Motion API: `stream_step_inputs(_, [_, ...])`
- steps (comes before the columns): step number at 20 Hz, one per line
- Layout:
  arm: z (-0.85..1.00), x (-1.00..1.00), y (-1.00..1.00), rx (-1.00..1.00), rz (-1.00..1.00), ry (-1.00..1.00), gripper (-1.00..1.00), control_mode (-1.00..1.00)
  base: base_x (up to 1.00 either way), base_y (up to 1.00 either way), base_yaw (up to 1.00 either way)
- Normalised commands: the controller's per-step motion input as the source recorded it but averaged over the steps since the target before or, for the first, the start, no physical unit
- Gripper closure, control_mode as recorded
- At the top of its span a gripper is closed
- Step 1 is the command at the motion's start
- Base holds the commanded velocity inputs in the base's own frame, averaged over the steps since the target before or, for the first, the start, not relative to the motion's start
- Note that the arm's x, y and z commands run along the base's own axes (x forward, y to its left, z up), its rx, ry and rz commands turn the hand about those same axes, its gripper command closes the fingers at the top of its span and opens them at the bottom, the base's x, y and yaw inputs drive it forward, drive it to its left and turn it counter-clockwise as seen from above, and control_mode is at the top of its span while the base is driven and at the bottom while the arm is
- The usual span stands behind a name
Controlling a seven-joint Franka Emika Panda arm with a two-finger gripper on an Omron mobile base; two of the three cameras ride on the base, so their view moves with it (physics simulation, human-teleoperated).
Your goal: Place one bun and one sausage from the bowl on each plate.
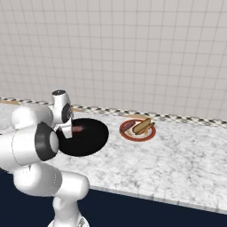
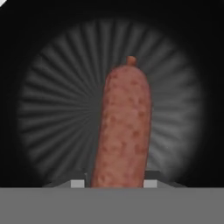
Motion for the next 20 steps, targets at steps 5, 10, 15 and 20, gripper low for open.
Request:
stream_step_inputs(5, [0.87,-0.06,0.90,-0.01,0.38,-0.04,1.00,-1.00,0.00,0.00,0.00])
stream_step_inputs(10, [0.09,0.14,0.99,-0.02,0.50,-0.02,1.00,-1.00,0.00,0.00,0.00])
stream_step_inputs(15, [-0.04,0.37,0.95,-0.10,0.36,-0.01,1.00,-1.00,0.00,0.00,0.00])
stream_step_inputs(20, [-0.23,0.29,0.43,-0.07,0.06,0.01,1.00,-1.00,0.00,0.00,0.00])
